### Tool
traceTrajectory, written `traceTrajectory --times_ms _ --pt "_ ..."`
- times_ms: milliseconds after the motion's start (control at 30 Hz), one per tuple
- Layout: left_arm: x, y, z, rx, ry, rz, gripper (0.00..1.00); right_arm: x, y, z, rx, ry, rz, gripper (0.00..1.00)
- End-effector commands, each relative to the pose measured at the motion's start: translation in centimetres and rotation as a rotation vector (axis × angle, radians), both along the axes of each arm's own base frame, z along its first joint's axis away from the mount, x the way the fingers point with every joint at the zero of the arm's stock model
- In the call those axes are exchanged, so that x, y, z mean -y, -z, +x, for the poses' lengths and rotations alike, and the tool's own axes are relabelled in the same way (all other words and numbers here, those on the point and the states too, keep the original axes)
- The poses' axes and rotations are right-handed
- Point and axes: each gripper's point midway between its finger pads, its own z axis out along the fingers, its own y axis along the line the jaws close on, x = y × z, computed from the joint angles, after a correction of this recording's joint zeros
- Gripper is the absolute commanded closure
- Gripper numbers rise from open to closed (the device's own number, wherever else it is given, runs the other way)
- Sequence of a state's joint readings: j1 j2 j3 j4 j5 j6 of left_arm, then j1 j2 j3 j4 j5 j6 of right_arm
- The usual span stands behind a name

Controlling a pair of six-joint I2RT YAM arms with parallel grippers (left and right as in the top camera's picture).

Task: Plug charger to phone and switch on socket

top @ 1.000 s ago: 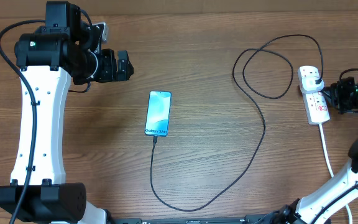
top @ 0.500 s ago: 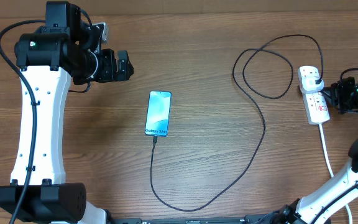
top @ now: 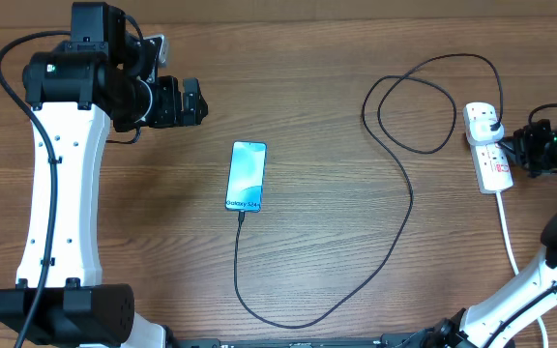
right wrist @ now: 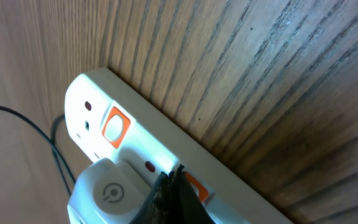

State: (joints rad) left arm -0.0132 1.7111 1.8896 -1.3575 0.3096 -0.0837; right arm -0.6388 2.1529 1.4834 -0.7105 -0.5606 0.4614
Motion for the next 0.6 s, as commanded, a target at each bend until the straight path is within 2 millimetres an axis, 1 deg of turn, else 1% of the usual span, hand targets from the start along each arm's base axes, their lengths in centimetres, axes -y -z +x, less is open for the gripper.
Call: traceTrajectory --times_ms 0,400,567 --pt "0.0 -0.6 0.1 0.018 -0.009 0.002 0.00 -7.0 5.6 -2.9 -0.206 -0.122 0.098 0.96" --pt "0.0 -0.6 0.1 0.018 -0.009 0.002 0.00 -7.7 5.8 -3.5 -0.244 -0.137 0.099 0.96" --pt "0.0 -0.6 0.1 0.018 -0.009 0.002 0.00 -8.5 5.8 -3.4 -0.246 -0.159 0.098 0.96"
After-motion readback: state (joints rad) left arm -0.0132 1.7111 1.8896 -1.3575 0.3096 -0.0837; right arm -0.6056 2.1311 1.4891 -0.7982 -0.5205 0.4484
